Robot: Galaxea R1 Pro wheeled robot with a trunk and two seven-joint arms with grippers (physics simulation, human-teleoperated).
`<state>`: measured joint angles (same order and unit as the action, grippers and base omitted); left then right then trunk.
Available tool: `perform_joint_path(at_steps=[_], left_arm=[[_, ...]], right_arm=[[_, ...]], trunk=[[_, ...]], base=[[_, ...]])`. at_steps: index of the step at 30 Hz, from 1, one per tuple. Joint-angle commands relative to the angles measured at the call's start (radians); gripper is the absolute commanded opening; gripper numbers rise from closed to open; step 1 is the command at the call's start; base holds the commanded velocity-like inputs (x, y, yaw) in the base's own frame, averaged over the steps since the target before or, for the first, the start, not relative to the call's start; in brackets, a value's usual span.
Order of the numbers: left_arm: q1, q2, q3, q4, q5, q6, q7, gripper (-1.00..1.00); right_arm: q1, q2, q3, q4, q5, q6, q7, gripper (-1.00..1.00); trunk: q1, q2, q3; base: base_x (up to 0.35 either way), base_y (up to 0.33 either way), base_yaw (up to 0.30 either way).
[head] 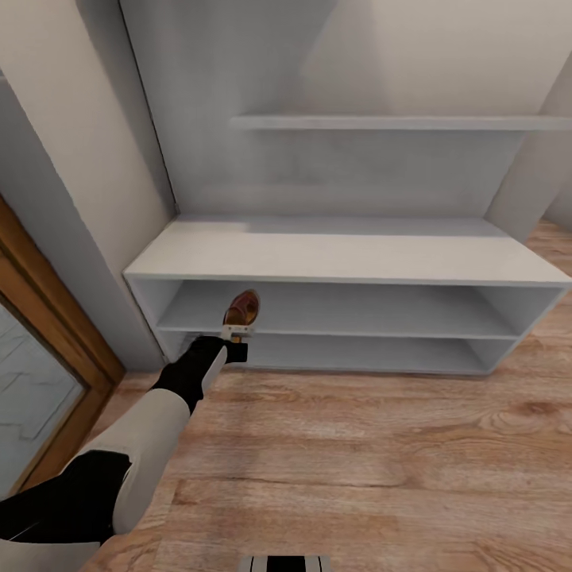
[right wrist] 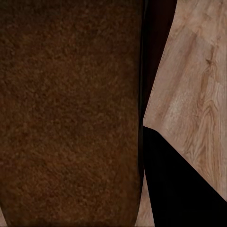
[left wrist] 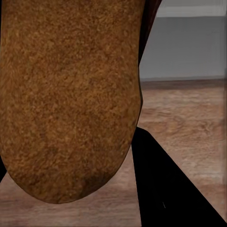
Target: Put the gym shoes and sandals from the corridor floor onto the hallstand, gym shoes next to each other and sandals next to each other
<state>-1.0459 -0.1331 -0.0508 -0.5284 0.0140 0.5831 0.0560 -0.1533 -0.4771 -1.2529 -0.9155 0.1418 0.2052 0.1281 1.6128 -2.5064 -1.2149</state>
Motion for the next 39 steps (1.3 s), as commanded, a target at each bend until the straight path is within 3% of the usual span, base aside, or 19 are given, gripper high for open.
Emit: perform_joint_path(at_steps=[1,4,10,20,28,39], left_arm=[[0.0,0.001,-0.004,-0.002,0.0,0.005,0.005,-1.0],[0.0,0.001,-0.004,-0.002,0.0,0.004,0.005,-1.0],[0.0,0.002,-0.004,-0.002,0.002,0.004,0.005,-1.0],[0.0,0.004,-0.001,-0.001,0.007,0.004,0.005,-1.0],[0.0,0.005,-0.003,-0.002,0.006,0.003,0.005,-1.0],[0.0,0.004,-0.003,-0.002,0.006,0.003,0.005,-1.0]], right_arm=[[-0.002,0.004,-0.004,-0.001,0.011,0.004,0.008,-1.0],[-0.002,0.011,-0.003,0.0,0.032,0.003,0.009,-1.0],[-0.002,0.013,-0.003,0.0,0.035,0.003,0.011,-1.0],[-0.002,0.018,-0.004,-0.001,0.035,0.003,0.009,-1.0],[-0.002,0.019,-0.003,0.0,0.036,0.003,0.008,-1.0],[-0.002,0.02,-0.004,0.0,0.036,0.003,0.008,-1.0]], trunk=[[0.0,0.0,-0.001],[0.0,0.0,-0.001],[0.0,0.0,-0.001],[0.005,-0.003,-0.048],[0.005,-0.003,-0.053],[0.005,-0.003,-0.053]], base=[[0.237,-0.184,0.0],[0.099,-0.071,0.0],[0.015,-0.011,0.0],[0.001,0.0,0.0],[0.011,0.0,0.0],[0.288,0.0,0.0]])
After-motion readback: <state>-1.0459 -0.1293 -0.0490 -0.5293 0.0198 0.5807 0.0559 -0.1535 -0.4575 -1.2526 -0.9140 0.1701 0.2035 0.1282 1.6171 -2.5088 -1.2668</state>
